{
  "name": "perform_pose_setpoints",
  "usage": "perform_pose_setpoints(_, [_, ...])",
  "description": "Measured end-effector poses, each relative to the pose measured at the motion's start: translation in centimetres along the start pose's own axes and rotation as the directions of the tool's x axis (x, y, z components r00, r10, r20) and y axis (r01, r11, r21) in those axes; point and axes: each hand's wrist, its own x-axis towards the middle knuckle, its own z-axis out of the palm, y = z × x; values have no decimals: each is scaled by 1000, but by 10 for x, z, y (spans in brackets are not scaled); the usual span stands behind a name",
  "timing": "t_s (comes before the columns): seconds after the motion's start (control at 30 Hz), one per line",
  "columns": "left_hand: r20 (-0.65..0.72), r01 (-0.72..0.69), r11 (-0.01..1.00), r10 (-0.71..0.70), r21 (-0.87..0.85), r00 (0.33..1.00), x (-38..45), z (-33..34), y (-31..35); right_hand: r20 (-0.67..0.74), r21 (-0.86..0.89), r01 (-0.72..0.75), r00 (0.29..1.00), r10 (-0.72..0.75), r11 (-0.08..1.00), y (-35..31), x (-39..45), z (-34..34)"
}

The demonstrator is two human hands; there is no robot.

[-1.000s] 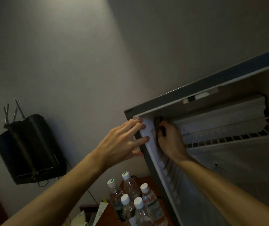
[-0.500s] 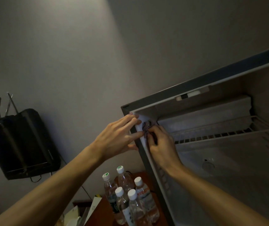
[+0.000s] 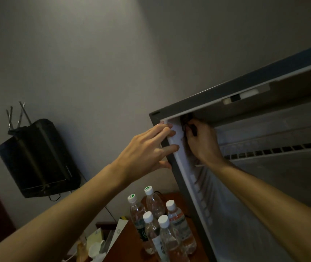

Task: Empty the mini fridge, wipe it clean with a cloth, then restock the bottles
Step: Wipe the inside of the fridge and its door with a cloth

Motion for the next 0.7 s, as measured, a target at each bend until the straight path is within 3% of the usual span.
perform_pose_setpoints(0.27, [15, 24, 999, -24, -43, 1000, -1, -4, 3, 87, 42, -38, 996, 34, 998, -24, -39, -17])
perform_pose_setpoints(0.53, [-25, 58, 977, -65, -206, 998, -1, -17, 6, 184, 167, -22, 983, -9, 986, -44, -73, -32])
perform_pose_setpoints(0.7, [-43, 19, 986, -26, -167, 999, -6, -9, 2, 177, 171, -11, 984, -19, 985, -42, -71, -29])
